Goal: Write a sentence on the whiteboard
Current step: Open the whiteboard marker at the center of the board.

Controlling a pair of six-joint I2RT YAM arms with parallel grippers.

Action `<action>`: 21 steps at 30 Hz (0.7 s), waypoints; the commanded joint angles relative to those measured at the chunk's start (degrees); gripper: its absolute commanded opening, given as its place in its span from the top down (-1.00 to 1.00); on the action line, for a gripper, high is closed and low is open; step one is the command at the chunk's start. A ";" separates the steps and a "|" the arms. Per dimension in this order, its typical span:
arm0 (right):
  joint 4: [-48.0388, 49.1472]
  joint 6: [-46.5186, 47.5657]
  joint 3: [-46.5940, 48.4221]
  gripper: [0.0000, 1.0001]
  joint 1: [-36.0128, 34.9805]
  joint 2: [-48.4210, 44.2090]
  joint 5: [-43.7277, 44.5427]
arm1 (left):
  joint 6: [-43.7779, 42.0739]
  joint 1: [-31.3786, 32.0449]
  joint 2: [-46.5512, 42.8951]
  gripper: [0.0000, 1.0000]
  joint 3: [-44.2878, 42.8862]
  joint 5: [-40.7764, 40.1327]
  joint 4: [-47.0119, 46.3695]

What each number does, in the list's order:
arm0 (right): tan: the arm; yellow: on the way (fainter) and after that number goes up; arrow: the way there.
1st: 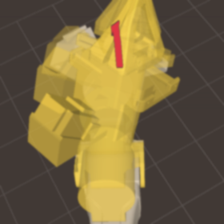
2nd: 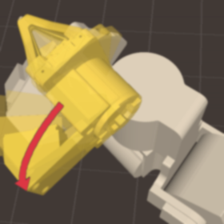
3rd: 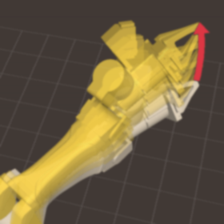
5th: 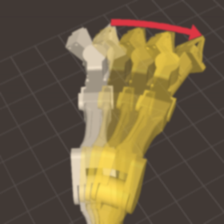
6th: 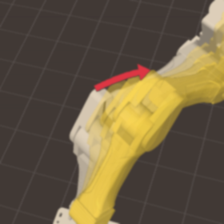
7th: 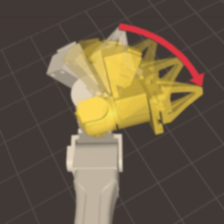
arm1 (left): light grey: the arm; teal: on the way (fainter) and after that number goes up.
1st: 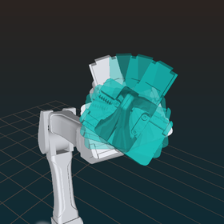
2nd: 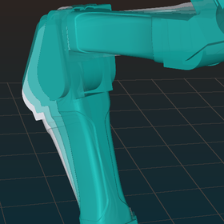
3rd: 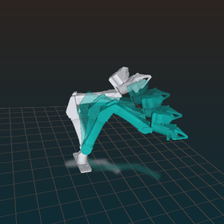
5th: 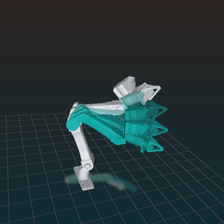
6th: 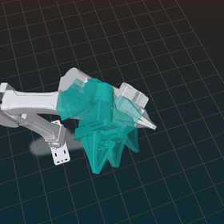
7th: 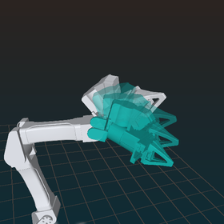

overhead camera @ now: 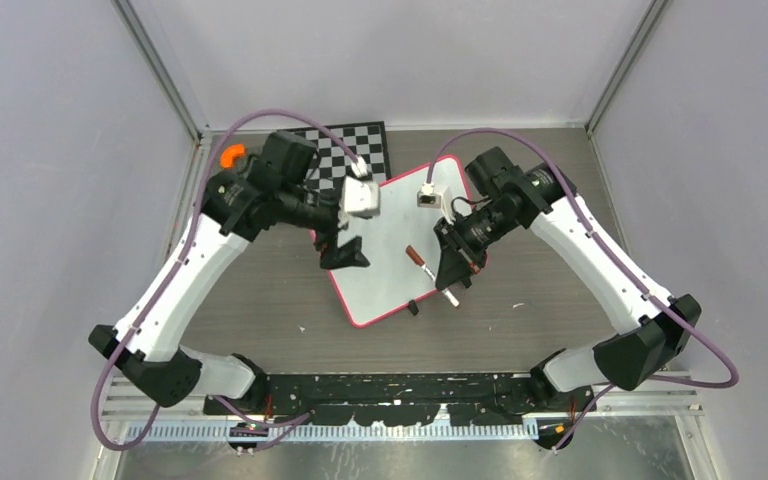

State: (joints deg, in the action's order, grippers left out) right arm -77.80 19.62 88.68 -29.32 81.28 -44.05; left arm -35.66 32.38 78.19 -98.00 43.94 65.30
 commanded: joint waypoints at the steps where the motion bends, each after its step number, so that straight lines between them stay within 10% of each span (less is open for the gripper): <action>1: -0.56 -4.15 -1.22 0.99 -2.73 0.58 -9.86 | -17.80 9.91 -5.61 -0.75 4.60 -10.80 -2.50; 21: -0.42 -7.44 -3.34 1.00 -7.24 1.29 -14.93 | -36.95 28.71 -9.80 -0.22 20.83 -28.68 -23.34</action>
State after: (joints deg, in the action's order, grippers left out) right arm -77.97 12.97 85.38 -36.01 82.54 -55.83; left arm -70.11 59.75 68.05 -77.36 18.04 47.92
